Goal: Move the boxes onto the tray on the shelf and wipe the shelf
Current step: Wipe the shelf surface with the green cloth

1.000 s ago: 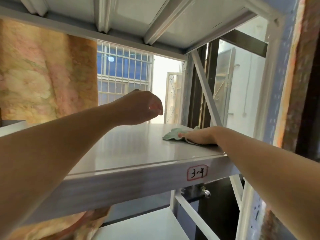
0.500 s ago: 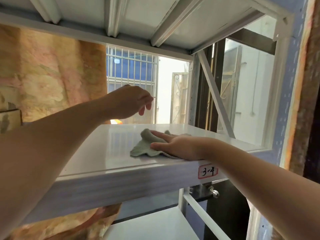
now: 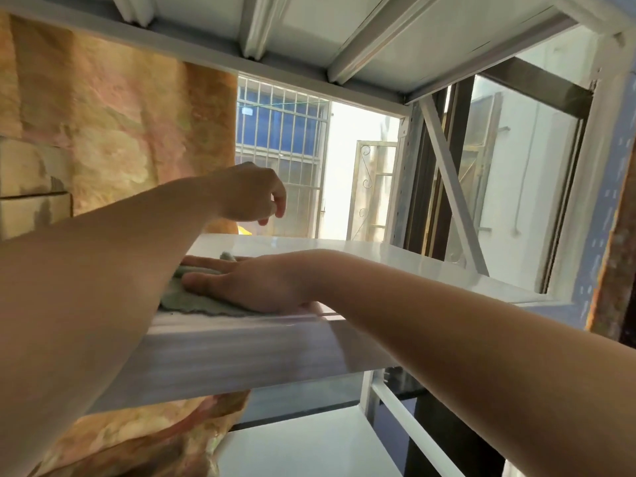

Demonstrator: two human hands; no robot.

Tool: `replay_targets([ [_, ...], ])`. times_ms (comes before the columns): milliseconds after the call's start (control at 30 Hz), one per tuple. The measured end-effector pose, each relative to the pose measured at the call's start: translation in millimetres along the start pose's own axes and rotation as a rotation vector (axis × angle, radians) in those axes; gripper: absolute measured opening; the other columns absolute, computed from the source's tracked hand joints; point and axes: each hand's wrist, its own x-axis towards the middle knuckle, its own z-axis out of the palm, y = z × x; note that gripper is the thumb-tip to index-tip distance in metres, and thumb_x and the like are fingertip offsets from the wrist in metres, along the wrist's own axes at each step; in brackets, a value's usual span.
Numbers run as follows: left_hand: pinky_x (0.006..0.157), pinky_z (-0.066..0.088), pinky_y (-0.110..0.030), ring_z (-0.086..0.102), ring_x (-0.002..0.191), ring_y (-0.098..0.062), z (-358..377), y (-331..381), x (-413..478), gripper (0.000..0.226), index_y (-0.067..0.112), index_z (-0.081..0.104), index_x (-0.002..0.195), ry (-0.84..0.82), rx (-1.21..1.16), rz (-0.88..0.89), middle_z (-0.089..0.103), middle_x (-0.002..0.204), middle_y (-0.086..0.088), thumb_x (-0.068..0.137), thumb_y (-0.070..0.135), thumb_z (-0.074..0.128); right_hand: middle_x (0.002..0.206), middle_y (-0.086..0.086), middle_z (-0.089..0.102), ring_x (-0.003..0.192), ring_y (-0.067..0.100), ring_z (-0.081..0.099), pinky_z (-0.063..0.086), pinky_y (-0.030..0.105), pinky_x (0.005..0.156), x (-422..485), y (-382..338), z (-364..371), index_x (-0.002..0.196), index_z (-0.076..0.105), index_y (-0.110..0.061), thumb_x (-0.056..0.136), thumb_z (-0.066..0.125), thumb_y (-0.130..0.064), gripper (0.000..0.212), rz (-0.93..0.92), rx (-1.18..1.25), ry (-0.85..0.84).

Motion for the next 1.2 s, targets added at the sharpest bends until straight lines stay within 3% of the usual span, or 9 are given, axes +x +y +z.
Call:
replay_targets([
  [133, 0.064, 0.046, -0.012, 0.057, 0.061, 0.001, -3, 3, -1, 0.02, 0.013, 0.072, 0.098, 0.052, -0.053, 0.014, 0.064, 0.072, 0.007, 0.091, 0.007, 0.054, 0.16, -0.012, 0.001, 0.148, 0.019, -0.007, -0.008, 0.044, 0.116, 21, 6, -5, 0.151, 0.003, -0.037, 0.103, 0.01, -0.043, 0.049, -0.004, -0.068, -0.034],
  [267, 0.054, 0.037, -0.009, 0.057, 0.06, -0.001, -5, 1, -1, 0.021, 0.014, 0.072, 0.098, 0.027, -0.05, -0.003, 0.062, 0.068, 0.011, 0.091, 0.007, 0.054, 0.16, -0.016, -0.004, 0.148, 0.017, -0.008, -0.009, 0.043, 0.115, 42, 13, -13, 0.15, -0.001, -0.039, 0.102, 0.007, -0.046, 0.049, 0.045, -0.12, -0.048],
  [467, 0.056, 0.035, -0.013, 0.054, 0.061, -0.002, -6, -2, -8, 0.02, 0.014, 0.071, 0.09, 0.014, -0.026, 0.004, 0.056, 0.063, 0.016, 0.086, 0.007, 0.053, 0.161, -0.007, 0.001, 0.148, 0.021, 0.001, -0.001, 0.041, 0.116, 75, 31, -26, 0.149, -0.001, -0.044, 0.099, 0.008, -0.054, 0.052, 0.152, -0.147, -0.026],
  [633, 0.054, 0.034, -0.014, 0.05, 0.061, 0.001, -15, -28, -28, 0.017, 0.023, 0.066, 0.083, 0.07, 0.054, -0.076, 0.053, 0.063, 0.018, 0.085, 0.011, 0.054, 0.161, -0.005, -0.001, 0.148, 0.02, 0.003, 0.002, 0.038, 0.116, 99, 53, -38, 0.151, -0.001, -0.037, 0.101, 0.008, -0.048, 0.052, 0.167, -0.134, -0.024],
  [733, 0.047, 0.036, -0.01, 0.052, 0.061, -0.002, -19, -36, -34, 0.015, 0.024, 0.058, 0.08, 0.103, -0.011, -0.134, 0.058, 0.067, 0.014, 0.085, 0.01, 0.056, 0.16, 0.002, 0.01, 0.146, 0.025, 0.014, 0.011, 0.041, 0.114, 115, 73, -45, 0.151, 0.001, -0.038, 0.1, 0.01, -0.052, 0.053, 0.269, -0.112, -0.02],
  [833, 0.045, 0.037, -0.003, 0.05, 0.057, -0.001, -13, -36, -35, 0.016, 0.024, 0.054, 0.077, 0.092, -0.048, -0.154, 0.06, 0.069, 0.01, 0.084, 0.01, 0.057, 0.151, 0.007, 0.033, 0.133, 0.026, 0.038, 0.026, 0.039, 0.113, 127, 98, -52, 0.15, 0.023, -0.02, 0.098, 0.017, -0.056, 0.064, 0.423, -0.07, 0.023],
  [900, 0.046, 0.036, -0.002, 0.047, 0.058, -0.002, -12, -36, -35, 0.015, 0.023, 0.053, 0.076, 0.09, -0.068, -0.171, 0.056, 0.069, 0.009, 0.083, 0.011, 0.058, 0.142, 0.006, 0.043, 0.122, 0.023, 0.047, 0.035, 0.037, 0.108, 136, 111, -53, 0.147, 0.03, -0.017, 0.097, 0.021, -0.056, 0.064, 0.483, -0.012, 0.047],
  [1067, 0.051, 0.035, -0.018, 0.045, 0.06, -0.004, -22, -42, -39, 0.021, 0.025, 0.047, 0.068, 0.128, -0.095, -0.25, 0.057, 0.073, 0.007, 0.084, 0.015, 0.057, 0.14, 0.011, 0.043, 0.123, 0.025, 0.046, 0.034, 0.03, 0.096, 152, 111, -54, 0.142, 0.037, -0.01, 0.102, 0.021, -0.038, 0.051, 0.517, 0.003, 0.079],
  [1200, 0.052, 0.035, -0.019, 0.045, 0.061, -0.005, -26, -49, -39, 0.016, 0.023, 0.05, 0.072, 0.148, -0.069, -0.277, 0.052, 0.069, 0.01, 0.083, 0.016, 0.06, 0.147, 0.008, 0.036, 0.129, 0.025, 0.039, 0.029, 0.03, 0.097, 169, 108, -55, 0.148, 0.026, -0.019, 0.103, 0.018, -0.038, 0.049, 0.451, 0.008, 0.047],
])
